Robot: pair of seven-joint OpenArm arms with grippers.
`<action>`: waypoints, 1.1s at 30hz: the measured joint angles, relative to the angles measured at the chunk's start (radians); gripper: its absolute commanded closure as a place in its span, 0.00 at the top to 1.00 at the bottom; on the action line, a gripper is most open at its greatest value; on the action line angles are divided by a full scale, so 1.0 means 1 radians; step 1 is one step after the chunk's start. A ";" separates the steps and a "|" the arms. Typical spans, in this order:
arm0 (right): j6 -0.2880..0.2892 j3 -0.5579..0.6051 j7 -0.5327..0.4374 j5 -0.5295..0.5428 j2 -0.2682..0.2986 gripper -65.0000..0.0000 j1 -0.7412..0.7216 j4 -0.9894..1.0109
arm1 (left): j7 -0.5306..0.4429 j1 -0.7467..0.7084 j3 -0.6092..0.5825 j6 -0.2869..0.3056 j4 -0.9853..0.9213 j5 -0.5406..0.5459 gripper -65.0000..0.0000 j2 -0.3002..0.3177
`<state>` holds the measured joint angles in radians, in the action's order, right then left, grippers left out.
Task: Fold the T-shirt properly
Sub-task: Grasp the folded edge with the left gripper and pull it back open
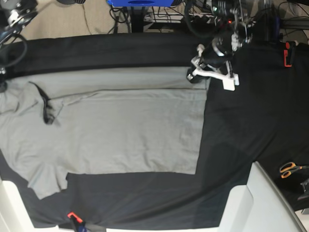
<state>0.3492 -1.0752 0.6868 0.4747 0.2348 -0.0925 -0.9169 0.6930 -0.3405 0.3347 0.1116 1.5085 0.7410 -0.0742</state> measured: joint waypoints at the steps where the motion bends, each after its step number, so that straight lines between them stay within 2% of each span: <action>1: 0.000 0.000 0.010 0.004 -0.018 0.00 0.019 -0.041 | 0.001 -0.018 0.000 0.000 0.021 0.001 0.00 0.009; 6: -0.009 -0.001 0.050 0.001 -0.119 0.00 0.100 -0.214 | 0.001 -0.068 0.003 0.001 0.070 0.000 0.00 0.051; 9: -0.008 -0.001 0.055 0.000 -0.156 0.00 0.128 -0.270 | -0.005 -0.088 0.004 0.001 0.072 0.000 0.00 0.066; 15: -0.008 -0.001 0.068 0.004 -0.185 0.00 0.171 -0.310 | -0.008 -0.149 0.004 0.001 0.072 0.000 0.00 0.080; 21: -0.001 -0.038 0.078 0.005 -0.238 0.00 0.213 -0.349 | -0.011 -0.173 0.009 0.001 0.073 0.000 0.00 0.106; 33: -0.001 -0.040 0.098 0.015 -0.252 0.00 0.241 -0.352 | -0.009 -0.174 0.024 0.001 0.072 0.000 0.00 0.125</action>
<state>0.3485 -1.1156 0.7845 0.4896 -0.0170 0.1482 -1.2686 0.6842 -0.5140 0.3588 0.1127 1.5810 0.7410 0.0505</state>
